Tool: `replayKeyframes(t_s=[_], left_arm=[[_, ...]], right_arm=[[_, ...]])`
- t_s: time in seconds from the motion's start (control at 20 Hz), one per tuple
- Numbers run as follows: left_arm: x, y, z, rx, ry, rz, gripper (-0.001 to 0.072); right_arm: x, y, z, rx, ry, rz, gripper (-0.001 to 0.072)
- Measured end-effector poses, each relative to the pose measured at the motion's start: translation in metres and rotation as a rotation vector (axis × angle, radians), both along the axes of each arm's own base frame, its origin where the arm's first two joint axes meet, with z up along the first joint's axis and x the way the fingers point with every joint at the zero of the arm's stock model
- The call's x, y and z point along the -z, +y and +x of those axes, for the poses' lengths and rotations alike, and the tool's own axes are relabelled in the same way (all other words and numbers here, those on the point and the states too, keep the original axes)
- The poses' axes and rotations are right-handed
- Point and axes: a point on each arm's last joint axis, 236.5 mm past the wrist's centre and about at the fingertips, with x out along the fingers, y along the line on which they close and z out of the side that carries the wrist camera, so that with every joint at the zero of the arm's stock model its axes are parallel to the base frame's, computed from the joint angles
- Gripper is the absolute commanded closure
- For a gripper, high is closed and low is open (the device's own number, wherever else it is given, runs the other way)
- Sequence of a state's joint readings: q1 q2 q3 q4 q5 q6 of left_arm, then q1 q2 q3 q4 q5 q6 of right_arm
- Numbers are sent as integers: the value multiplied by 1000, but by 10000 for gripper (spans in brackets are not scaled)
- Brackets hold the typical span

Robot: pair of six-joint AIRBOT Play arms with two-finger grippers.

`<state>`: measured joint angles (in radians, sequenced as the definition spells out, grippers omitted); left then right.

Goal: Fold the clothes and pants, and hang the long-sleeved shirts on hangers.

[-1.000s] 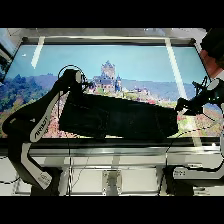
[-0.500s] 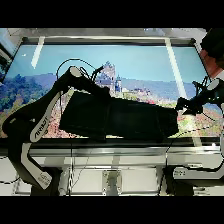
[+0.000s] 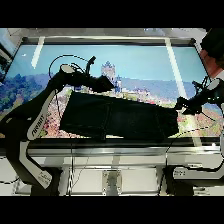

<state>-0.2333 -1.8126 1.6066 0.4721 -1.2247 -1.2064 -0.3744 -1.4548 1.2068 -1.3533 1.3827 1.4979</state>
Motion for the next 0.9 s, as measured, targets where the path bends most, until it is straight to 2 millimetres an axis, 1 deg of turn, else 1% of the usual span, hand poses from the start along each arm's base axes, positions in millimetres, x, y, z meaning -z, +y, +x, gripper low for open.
replayKeyframes(t_s=[0.1,0.2,0.3,0.4,0.5,0.65,0.75,0.9], left_arm=[[13,31,-1,-11,52,76,290],[35,74,-10,-2,113,216,290],[56,124,-24,19,178,380,290],[65,166,-32,15,217,489,291],[68,201,-36,-8,244,558,290],[71,238,-40,-47,282,605,290],[77,254,-46,-53,302,619,290],[96,271,-57,-50,330,640,289]], right_arm=[[0,1,-1,-1,4,2,167],[0,1,-2,-2,6,3,166],[0,1,-3,-3,10,4,167],[0,1,-4,-4,15,5,167],[-1,2,-7,-10,27,10,167],[-2,4,-14,-27,49,17,168],[-5,6,-19,-31,47,14,168],[-11,8,-26,-30,24,2,168]])
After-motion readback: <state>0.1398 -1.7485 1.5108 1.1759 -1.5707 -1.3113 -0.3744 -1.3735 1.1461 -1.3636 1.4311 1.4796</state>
